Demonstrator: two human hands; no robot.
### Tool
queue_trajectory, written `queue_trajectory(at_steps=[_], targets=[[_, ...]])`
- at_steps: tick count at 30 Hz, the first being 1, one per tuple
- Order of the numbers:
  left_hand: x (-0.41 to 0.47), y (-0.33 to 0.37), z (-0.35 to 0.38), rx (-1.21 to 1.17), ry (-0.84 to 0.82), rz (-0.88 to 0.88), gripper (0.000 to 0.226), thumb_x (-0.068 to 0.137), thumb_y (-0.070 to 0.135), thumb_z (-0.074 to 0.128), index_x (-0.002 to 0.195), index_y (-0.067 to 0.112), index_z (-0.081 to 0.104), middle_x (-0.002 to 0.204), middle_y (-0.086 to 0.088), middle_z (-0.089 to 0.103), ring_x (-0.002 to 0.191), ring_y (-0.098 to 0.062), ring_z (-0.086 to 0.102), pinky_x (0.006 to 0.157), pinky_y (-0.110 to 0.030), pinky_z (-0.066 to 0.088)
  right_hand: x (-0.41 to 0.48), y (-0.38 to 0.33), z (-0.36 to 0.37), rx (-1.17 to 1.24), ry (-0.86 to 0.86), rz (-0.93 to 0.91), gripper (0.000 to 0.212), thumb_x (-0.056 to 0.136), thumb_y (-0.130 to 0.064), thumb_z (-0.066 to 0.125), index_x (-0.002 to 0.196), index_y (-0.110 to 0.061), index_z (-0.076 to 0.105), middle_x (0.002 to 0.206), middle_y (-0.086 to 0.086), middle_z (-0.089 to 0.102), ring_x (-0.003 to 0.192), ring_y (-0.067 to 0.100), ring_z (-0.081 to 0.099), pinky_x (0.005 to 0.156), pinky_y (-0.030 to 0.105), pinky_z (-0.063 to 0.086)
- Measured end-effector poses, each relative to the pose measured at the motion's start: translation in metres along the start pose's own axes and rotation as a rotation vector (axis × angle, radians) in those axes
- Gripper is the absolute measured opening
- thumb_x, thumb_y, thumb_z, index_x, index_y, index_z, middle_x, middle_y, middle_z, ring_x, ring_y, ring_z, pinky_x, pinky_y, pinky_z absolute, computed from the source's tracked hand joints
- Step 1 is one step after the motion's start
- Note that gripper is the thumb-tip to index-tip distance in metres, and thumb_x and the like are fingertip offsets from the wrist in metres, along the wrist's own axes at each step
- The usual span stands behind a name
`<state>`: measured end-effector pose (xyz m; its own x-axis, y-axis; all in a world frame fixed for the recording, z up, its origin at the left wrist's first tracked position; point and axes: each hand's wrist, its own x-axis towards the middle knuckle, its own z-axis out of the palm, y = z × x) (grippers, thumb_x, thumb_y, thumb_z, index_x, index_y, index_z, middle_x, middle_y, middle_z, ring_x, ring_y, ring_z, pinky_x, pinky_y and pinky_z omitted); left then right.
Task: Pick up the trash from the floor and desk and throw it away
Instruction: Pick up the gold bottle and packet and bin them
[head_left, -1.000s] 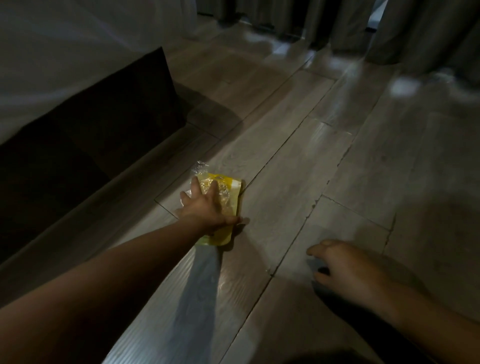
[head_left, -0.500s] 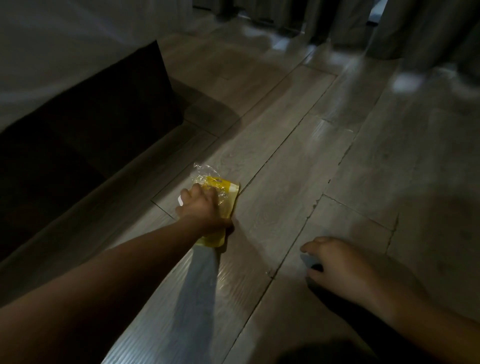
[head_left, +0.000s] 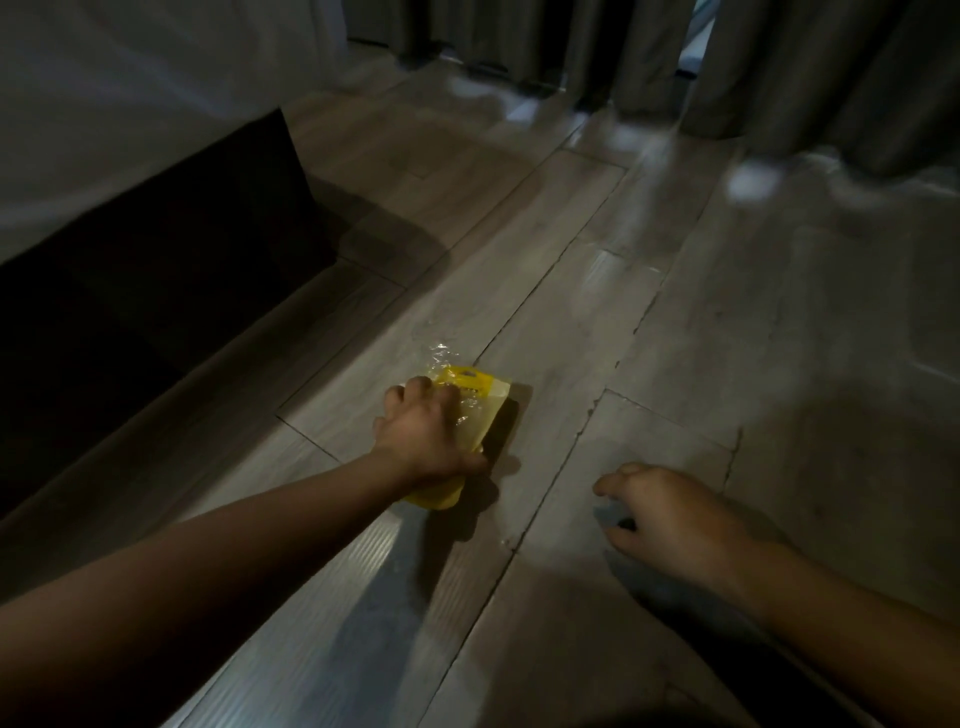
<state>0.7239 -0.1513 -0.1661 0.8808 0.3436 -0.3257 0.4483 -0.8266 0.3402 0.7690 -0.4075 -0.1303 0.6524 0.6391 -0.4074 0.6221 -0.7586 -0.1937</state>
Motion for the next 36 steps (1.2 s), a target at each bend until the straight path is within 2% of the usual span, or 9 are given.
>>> queue_trajectory(at_steps=[4, 9, 13, 15, 18, 22, 25, 28, 36], targets=[[-0.019, 0.036, 0.003, -0.022, -0.026, 0.146, 0.096, 0.064, 0.059, 0.071, 0.144, 0.033, 0.025, 0.151, 0.000, 0.018, 0.137, -0.032, 0.015, 0.108, -0.050, 0.033, -0.026, 0.026, -0.006, 0.001, 0.006, 0.018, 0.039, 0.090, -0.035, 0.053, 0.127, -0.021, 0.055, 0.124, 0.001, 0.056, 0.104, 0.020, 0.058, 0.089, 0.032, 0.049], [-0.043, 0.098, 0.015, -0.038, -0.067, 0.314, 0.098, 0.058, 0.060, 0.072, 0.143, 0.037, 0.028, 0.150, 0.003, 0.019, 0.136, -0.028, 0.015, 0.110, -0.044, 0.030, -0.082, 0.078, 0.005, 0.048, 0.012, 0.140, 0.041, 0.087, -0.040, 0.053, 0.124, -0.024, 0.056, 0.122, 0.000, 0.057, 0.105, 0.019, 0.058, 0.090, 0.032, 0.049], [-0.063, 0.156, 0.025, -0.031, -0.118, 0.418, 0.111, 0.040, 0.074, 0.053, 0.142, 0.037, 0.031, 0.149, 0.002, 0.021, 0.135, -0.025, 0.018, 0.108, -0.036, 0.031, -0.130, 0.125, 0.013, 0.101, 0.066, 0.292, 0.044, 0.086, -0.037, 0.057, 0.128, -0.023, 0.055, 0.127, 0.000, 0.057, 0.112, 0.019, 0.057, 0.096, 0.028, 0.045], [-0.072, 0.185, 0.035, -0.037, -0.140, 0.473, 0.110, 0.038, 0.074, 0.051, 0.140, 0.038, 0.032, 0.148, 0.002, 0.023, 0.134, -0.025, 0.019, 0.107, -0.034, 0.031, -0.155, 0.147, 0.015, 0.147, 0.110, 0.383, 0.049, 0.084, -0.036, 0.060, 0.131, -0.022, 0.053, 0.130, 0.001, 0.057, 0.115, 0.019, 0.056, 0.097, 0.027, 0.045], [-0.084, 0.223, 0.053, -0.007, -0.171, 0.567, 0.105, 0.044, 0.071, 0.055, 0.141, 0.039, 0.032, 0.147, 0.001, 0.023, 0.134, -0.024, 0.019, 0.106, -0.032, 0.030, -0.195, 0.177, 0.021, 0.182, 0.142, 0.503, 0.044, 0.085, -0.036, 0.059, 0.128, -0.025, 0.055, 0.123, 0.001, 0.063, 0.108, 0.018, 0.060, 0.081, 0.021, 0.045], [-0.093, 0.262, 0.075, 0.016, -0.204, 0.644, 0.101, 0.048, 0.063, 0.063, 0.141, 0.039, 0.032, 0.148, 0.002, 0.023, 0.135, -0.025, 0.018, 0.108, -0.036, 0.034, -0.239, 0.208, 0.033, 0.249, 0.202, 0.665, 0.028, 0.084, -0.031, 0.062, 0.110, -0.023, 0.063, 0.106, 0.005, 0.069, 0.092, 0.023, 0.064, 0.069, 0.026, 0.047], [-0.097, 0.283, 0.087, 0.063, -0.221, 0.684, 0.104, 0.048, 0.066, 0.063, 0.143, 0.038, 0.031, 0.149, 0.003, 0.021, 0.135, -0.026, 0.017, 0.108, -0.037, 0.033, -0.262, 0.228, 0.043, 0.312, 0.281, 0.733, 0.037, 0.081, -0.031, 0.066, 0.117, -0.019, 0.061, 0.116, 0.008, 0.063, 0.097, 0.024, 0.063, 0.075, 0.028, 0.048], [-0.098, 0.297, 0.096, 0.105, -0.218, 0.719, 0.104, 0.050, 0.069, 0.064, 0.143, 0.037, 0.030, 0.149, 0.003, 0.021, 0.136, -0.026, 0.018, 0.109, -0.038, 0.032, -0.273, 0.242, 0.054, 0.388, 0.285, 0.804, 0.060, 0.080, -0.033, 0.070, 0.134, -0.018, 0.048, 0.129, 0.010, 0.049, 0.108, 0.026, 0.057, 0.088, 0.028, 0.045], [-0.095, 0.313, 0.108, 0.173, -0.222, 0.725, 0.102, 0.059, 0.066, 0.069, 0.146, 0.036, 0.024, 0.151, 0.005, 0.016, 0.137, -0.027, 0.014, 0.109, -0.044, 0.033, -0.265, 0.259, 0.079, 0.643, 0.430, 0.884, 0.081, 0.073, -0.032, 0.077, 0.141, -0.017, 0.036, 0.133, 0.011, 0.041, 0.113, 0.026, 0.053, 0.093, 0.029, 0.042]])
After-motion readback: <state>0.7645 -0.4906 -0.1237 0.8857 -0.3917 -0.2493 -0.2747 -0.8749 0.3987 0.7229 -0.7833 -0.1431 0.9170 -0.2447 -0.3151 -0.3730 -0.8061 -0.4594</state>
